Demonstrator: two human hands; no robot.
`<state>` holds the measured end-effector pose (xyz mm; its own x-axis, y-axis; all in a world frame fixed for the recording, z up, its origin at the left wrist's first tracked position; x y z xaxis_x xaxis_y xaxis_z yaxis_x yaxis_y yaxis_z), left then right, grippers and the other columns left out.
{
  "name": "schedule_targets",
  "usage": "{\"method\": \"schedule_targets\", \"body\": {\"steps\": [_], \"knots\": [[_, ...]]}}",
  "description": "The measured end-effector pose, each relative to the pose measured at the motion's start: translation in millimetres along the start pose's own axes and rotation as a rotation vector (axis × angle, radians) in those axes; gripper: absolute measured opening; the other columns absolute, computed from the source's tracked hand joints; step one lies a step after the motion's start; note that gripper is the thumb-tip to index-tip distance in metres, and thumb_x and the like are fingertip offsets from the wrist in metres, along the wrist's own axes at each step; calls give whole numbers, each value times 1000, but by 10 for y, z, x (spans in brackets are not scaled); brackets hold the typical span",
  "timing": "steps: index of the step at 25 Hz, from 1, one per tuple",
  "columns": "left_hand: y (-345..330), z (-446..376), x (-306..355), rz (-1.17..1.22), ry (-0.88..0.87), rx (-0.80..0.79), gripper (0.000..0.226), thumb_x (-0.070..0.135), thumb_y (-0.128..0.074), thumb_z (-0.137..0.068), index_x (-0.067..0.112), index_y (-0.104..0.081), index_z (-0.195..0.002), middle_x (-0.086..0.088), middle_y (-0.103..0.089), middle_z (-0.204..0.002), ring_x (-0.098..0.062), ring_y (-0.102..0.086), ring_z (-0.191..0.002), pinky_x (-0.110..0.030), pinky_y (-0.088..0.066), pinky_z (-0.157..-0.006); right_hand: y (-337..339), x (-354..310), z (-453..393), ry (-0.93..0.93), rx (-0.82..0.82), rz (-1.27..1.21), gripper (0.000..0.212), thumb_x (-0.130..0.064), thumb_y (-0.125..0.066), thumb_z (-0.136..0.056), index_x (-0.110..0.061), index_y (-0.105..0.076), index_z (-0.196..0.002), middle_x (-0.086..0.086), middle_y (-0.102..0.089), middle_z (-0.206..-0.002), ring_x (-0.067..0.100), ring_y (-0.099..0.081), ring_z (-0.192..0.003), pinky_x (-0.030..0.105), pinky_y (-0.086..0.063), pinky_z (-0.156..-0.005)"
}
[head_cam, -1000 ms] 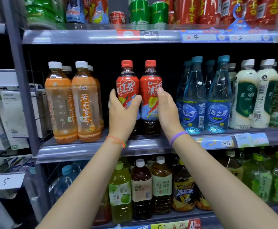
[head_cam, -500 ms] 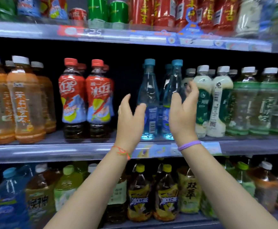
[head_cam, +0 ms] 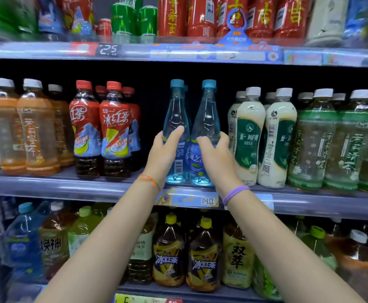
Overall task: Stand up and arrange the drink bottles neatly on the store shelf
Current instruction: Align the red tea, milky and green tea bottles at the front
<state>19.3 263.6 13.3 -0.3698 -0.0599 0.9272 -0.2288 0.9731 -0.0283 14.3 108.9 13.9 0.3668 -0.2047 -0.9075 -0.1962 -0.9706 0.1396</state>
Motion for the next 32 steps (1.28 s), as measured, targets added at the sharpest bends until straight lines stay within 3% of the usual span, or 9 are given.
{"method": "schedule_targets", "body": {"steps": [2, 4, 6, 8, 12, 17, 21, 26, 32], "knots": [[0, -2, 32, 7, -6, -2, 14, 53, -55, -94, 40, -49, -96, 29, -52, -98, 11, -51, -93, -18, -39, -81, 8, 19, -122, -16, 25, -59, 55, -57, -39, -90, -23, -41, -134, -2, -48, -121, 19, -45, -113, 41, -35, -102], [17, -78, 30, 19, -5, -16, 20, 54, -57, -93, 38, -52, -104, 26, -55, -101, 10, -52, -93, -17, -40, -80, -2, 60, -278, -62, 25, -139, 71, -72, -27, -85, -27, -42, -139, -4, -46, -128, 17, -41, -121, 43, -30, -109], [9, -180, 24, 29, -1, -39, 49, 65, -63, -82, 32, -57, -118, 18, -64, -112, 0, -60, -105, -28, -45, -96, -30, 162, -437, -164, 18, -202, 94, -83, -23, -77, -27, -32, -152, -5, -35, -154, 18, -33, -141, 46, -21, -119], [-9, -244, 8, 39, 7, -72, 78, 81, -67, -64, 34, -59, -126, 13, -67, -121, -11, -62, -115, -42, -45, -105, -62, 233, -558, -224, 6, -255, 101, -88, -27, -69, -31, -32, -153, -4, -32, -158, 19, -31, -144, 48, -21, -120], [-7, -371, -129, 77, 35, -120, 94, 86, -72, -50, 37, -59, -129, 9, -69, -123, -19, -64, -116, -47, -46, -105, -210, 334, -726, -238, -72, -324, 98, -91, -42, -57, -42, -47, -141, -4, -48, -149, 23, -47, -134, 52, -30, -114], [210, -268, 29, 113, -9, -53, 96, 86, -66, -55, 34, -54, -135, 11, -60, -133, -14, -56, -123, -44, -42, -108, -402, 332, -729, -218, -128, -359, 86, -90, -48, -61, -41, -57, -132, -4, -62, -135, 25, -55, -127, 52, -36, -111], [354, -319, -11, 135, 76, -29, 118, 100, -56, -38, 35, -52, -137, 7, -58, -137, -21, -55, -126, -50, -42, -106, -514, 170, -577, -174, -179, -389, 73, -82, -45, -73, -33, -67, -121, 0, -70, -121, 26, -63, -116, 50, -42, -107], [394, -307, 27, 139, 105, -23, 86, 90, -49, -64, 32, -55, -128, 8, -63, -115, -16, -61, -107, -41, -44, -100, -439, 158, -580, -177, -186, -449, 58, -65, -37, -92, -20, -69, -110, 9, -75, -109, 27, -70, -105, 44, -51, -99], [417, -431, -95, 179, 121, -47, 99, 93, -50, -54, 39, -53, -137, 4, -60, -136, -23, -57, -123, -50, -43, -106, -538, 171, -535, -202, -204, -444, 49, -62, -40, -89, -23, -71, -93, 11, -74, -109, 31, -69, -105, 51, -49, -100]]}}
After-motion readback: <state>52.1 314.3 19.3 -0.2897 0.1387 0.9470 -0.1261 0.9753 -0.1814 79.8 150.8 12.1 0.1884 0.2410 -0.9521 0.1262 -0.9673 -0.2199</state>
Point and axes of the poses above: each hand's wrist, its own z-axis away from the middle knuckle, its own y-axis out of the back of the hand, x = y × z, the point moved 8 cm from there along -z, towards the middle knuckle
